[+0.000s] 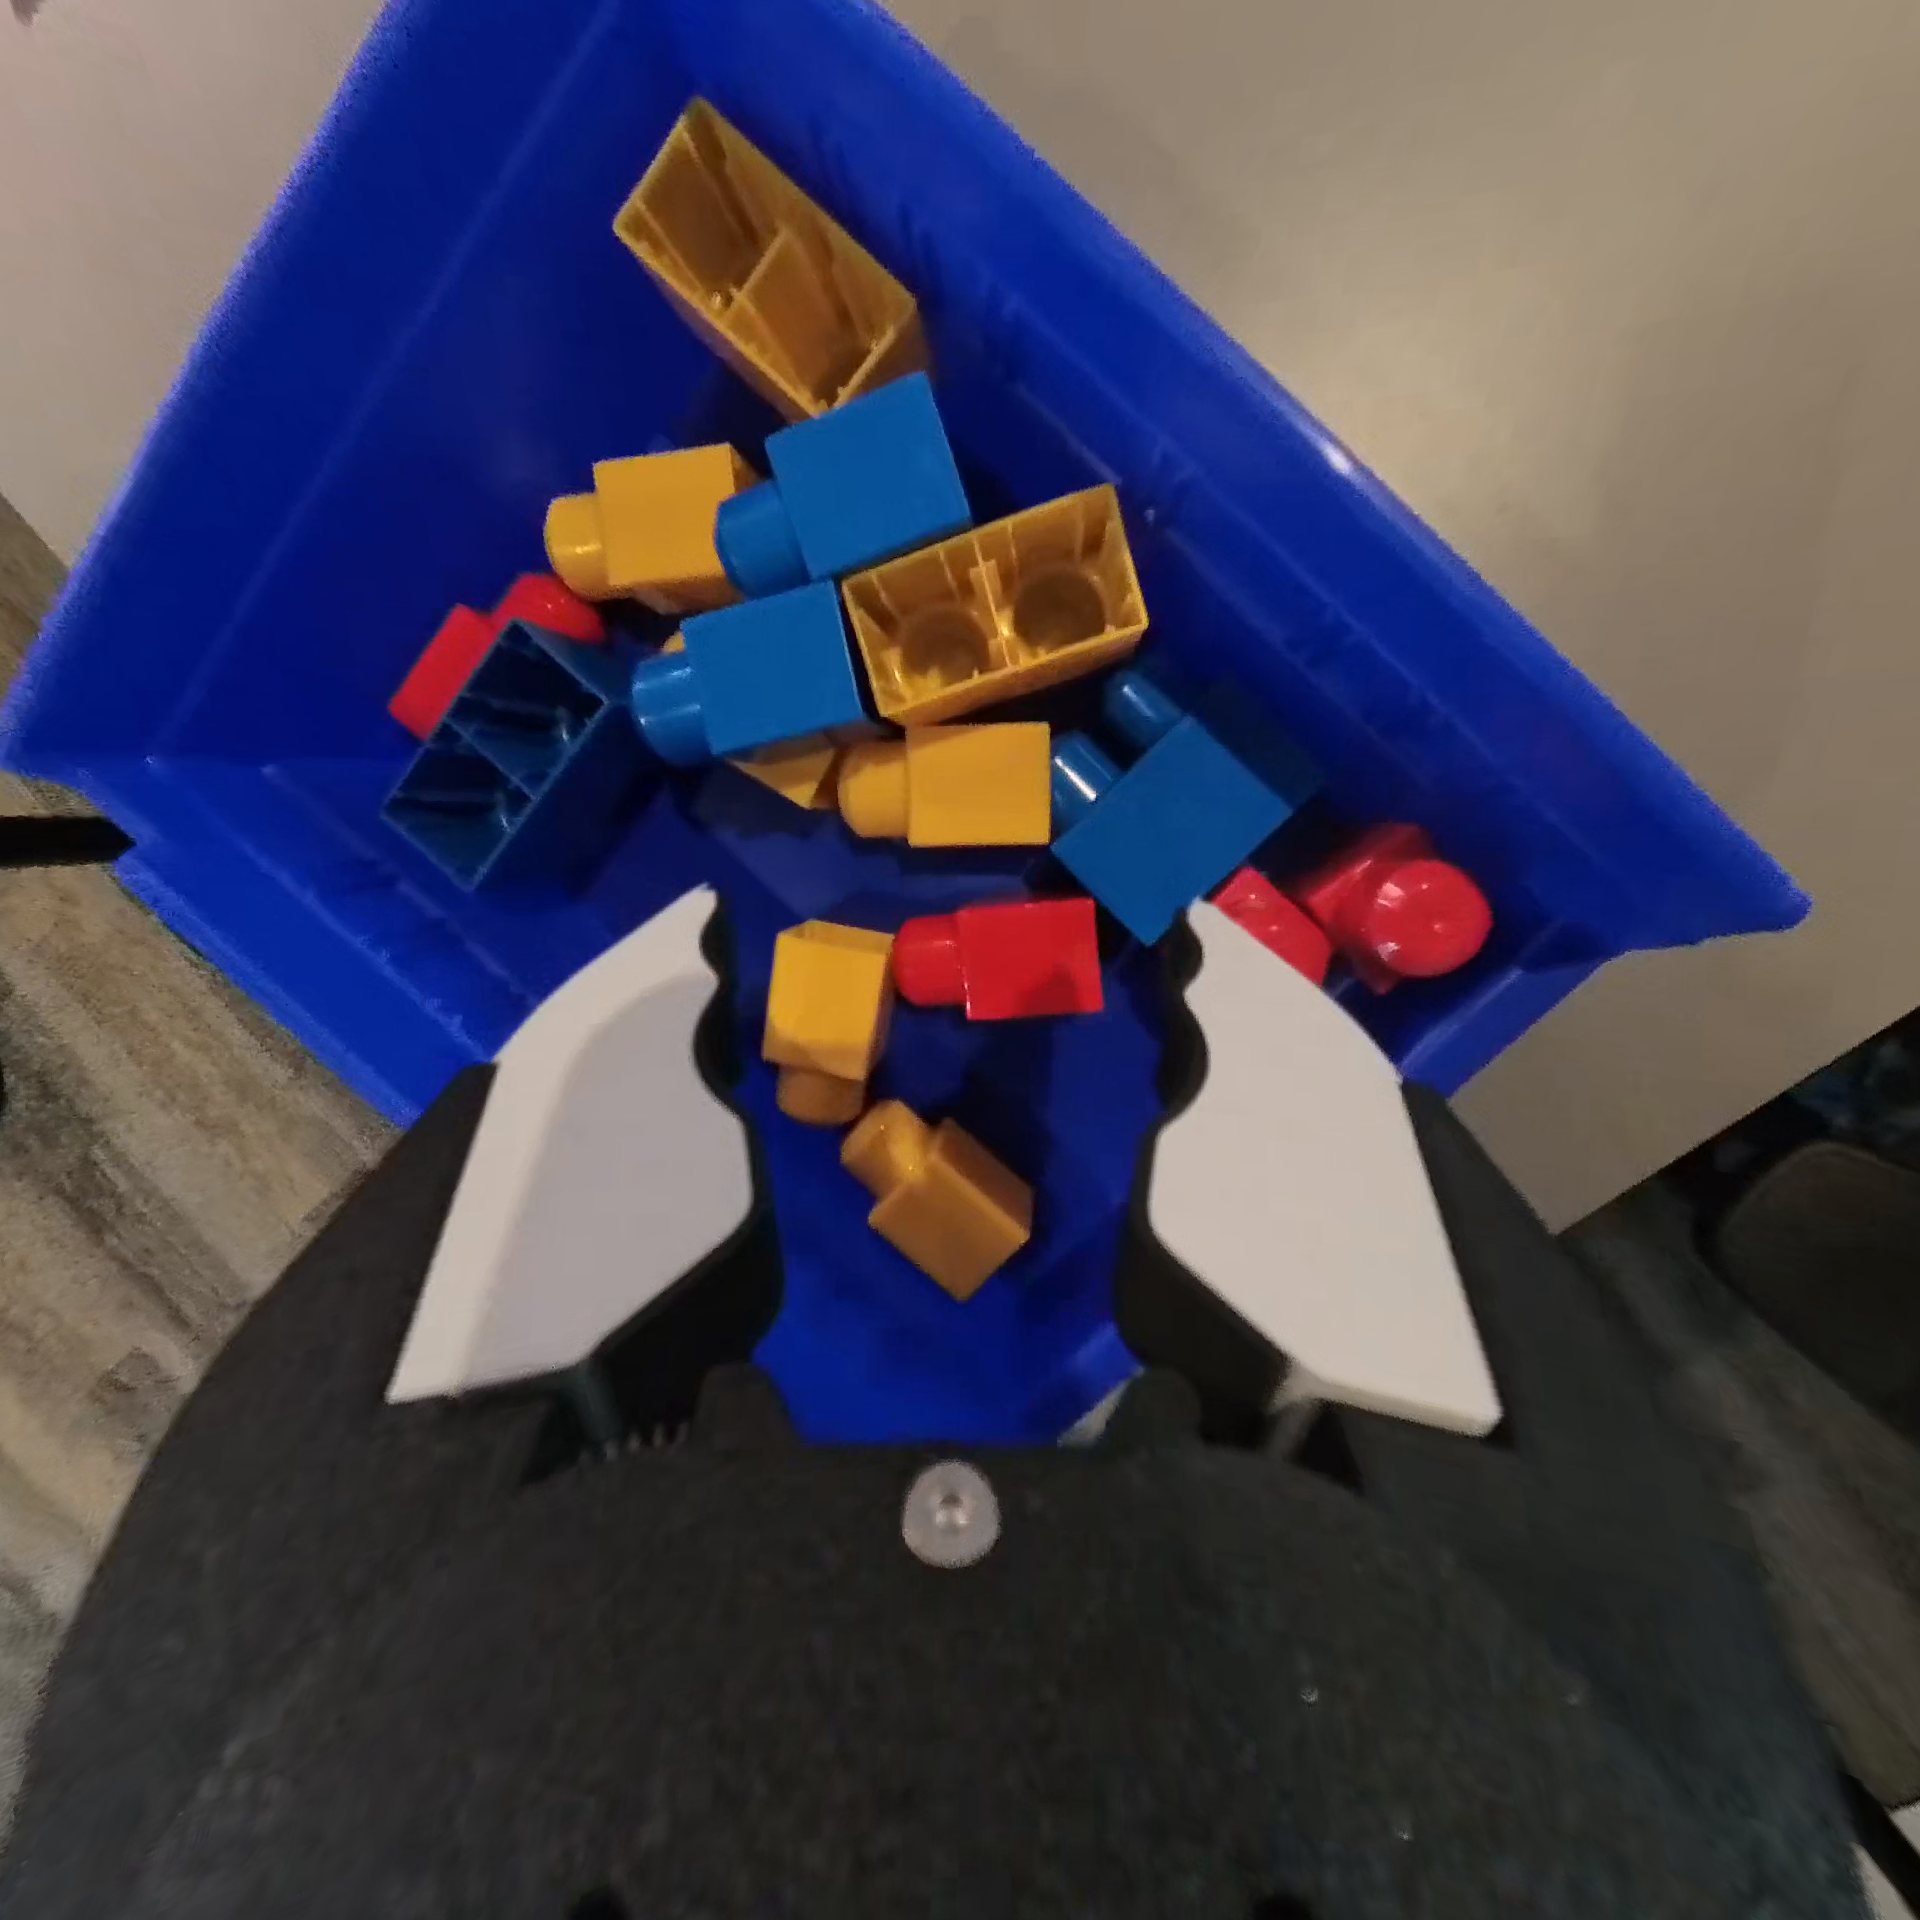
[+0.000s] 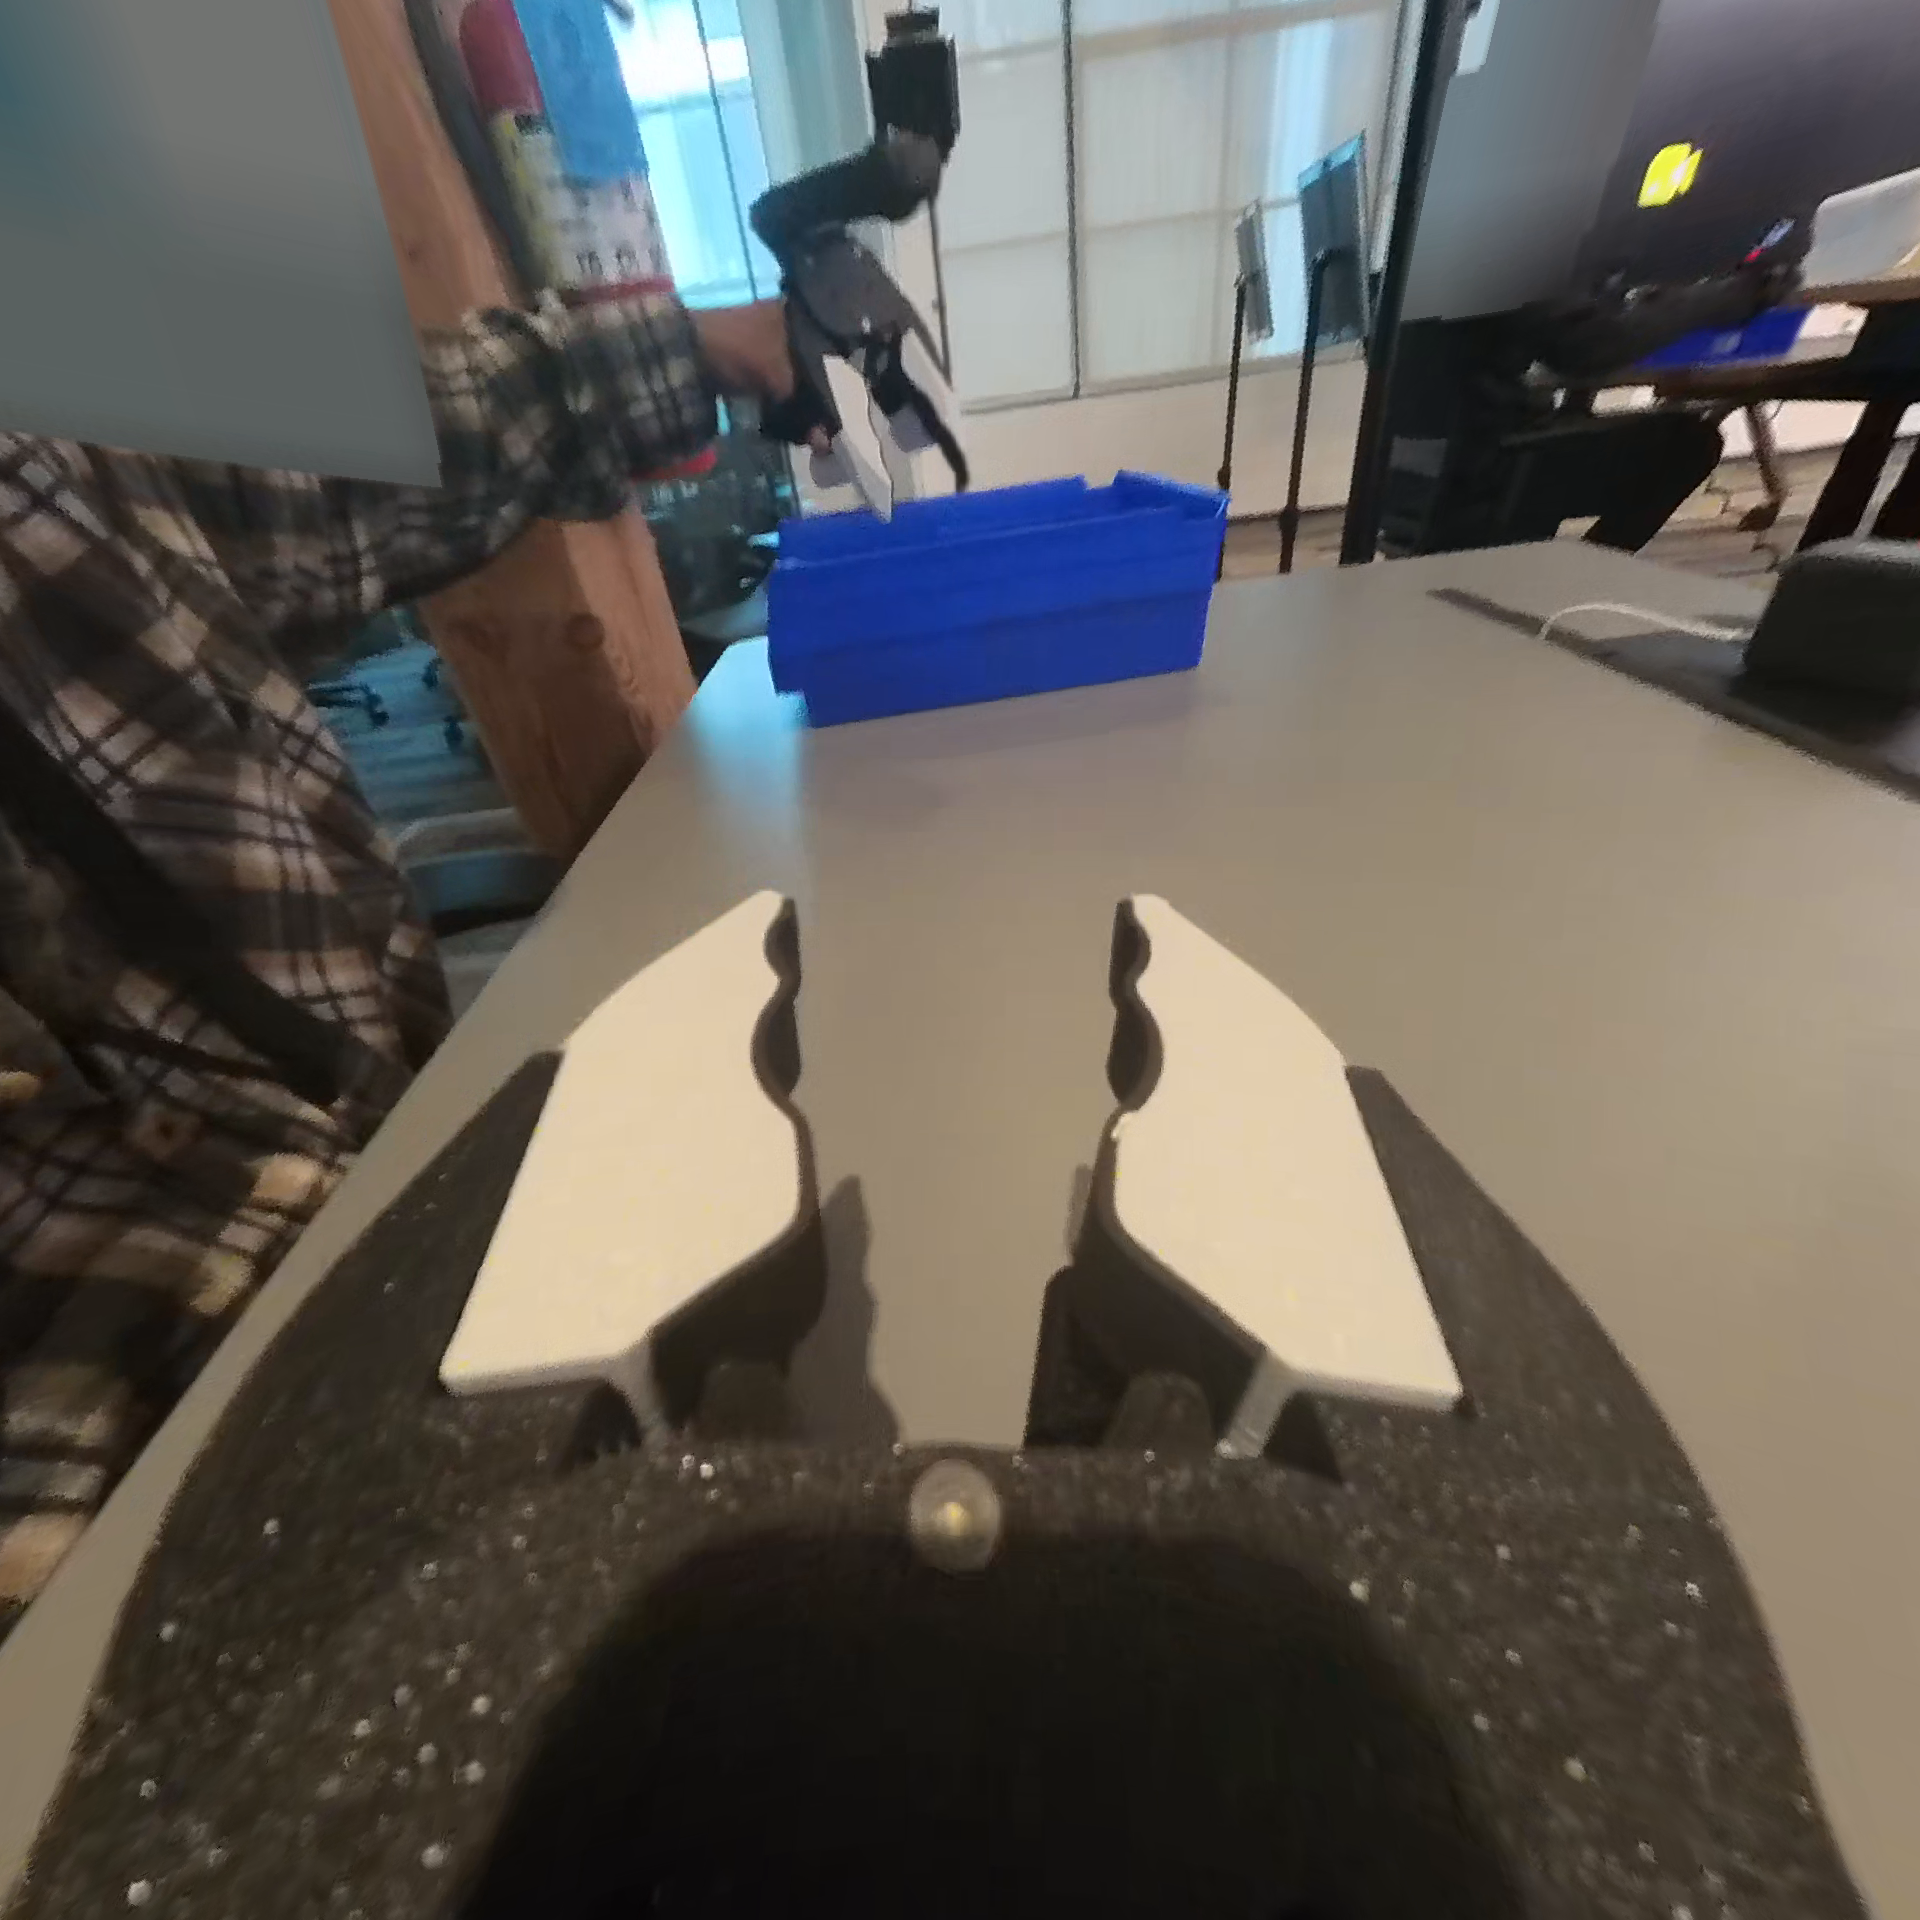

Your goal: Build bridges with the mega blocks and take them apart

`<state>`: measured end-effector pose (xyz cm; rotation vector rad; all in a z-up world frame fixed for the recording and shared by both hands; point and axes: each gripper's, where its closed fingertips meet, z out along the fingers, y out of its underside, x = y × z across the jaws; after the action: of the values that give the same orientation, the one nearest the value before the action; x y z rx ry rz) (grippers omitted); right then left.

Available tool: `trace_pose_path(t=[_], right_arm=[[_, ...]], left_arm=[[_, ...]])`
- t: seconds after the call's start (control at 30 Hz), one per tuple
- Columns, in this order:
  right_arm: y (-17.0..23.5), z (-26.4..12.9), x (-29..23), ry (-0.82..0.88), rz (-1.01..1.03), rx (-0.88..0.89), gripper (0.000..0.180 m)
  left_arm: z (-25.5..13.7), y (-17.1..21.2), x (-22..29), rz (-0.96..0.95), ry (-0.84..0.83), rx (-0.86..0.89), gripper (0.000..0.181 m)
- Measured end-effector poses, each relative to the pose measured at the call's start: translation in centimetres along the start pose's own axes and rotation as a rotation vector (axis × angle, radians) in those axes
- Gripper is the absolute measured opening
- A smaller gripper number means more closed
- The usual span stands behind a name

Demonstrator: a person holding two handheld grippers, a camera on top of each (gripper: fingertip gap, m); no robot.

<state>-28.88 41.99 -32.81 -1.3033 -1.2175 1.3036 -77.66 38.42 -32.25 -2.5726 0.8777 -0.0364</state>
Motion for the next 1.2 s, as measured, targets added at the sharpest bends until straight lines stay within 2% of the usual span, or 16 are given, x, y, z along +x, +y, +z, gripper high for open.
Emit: trace_pose_path(t=[0.03, 0.3, 0.57, 0.77, 0.9, 1.2], right_arm=[[0.2, 0.0, 0.0, -0.004, 0.004, -0.010, 0.058], [-2.2, -1.5, 0.8, 0.044, 0.047, 0.136, 0.056], [-2.6, -2.1, 1.2, 0.111, 0.011, 0.124, 0.059], [-3.9, -3.3, 1.7, 0.227, -0.113, 0.128, 0.064], [-4.2, -3.5, 1.5, 0.255, -0.173, 0.114, 0.067], [-3.9, -3.3, 1.3, 0.326, -0.304, 0.085, 0.087]], left_arm=[[-0.1, 0.2, 0.0, -0.018, 0.000, 0.010, 0.078], [-0.8, -0.7, 0.3, -0.124, -0.034, 0.159, 0.079], [-3.0, -6.9, 1.3, -0.135, -0.086, 0.426, 0.080], [-2.2, -6.9, 0.4, -0.157, -0.090, 0.410, 0.082], [-1.5, -5.8, 0.2, -0.187, -0.070, 0.380, 0.076], [-0.6, -3.2, 0.7, -0.266, 0.003, 0.304, 0.078]])
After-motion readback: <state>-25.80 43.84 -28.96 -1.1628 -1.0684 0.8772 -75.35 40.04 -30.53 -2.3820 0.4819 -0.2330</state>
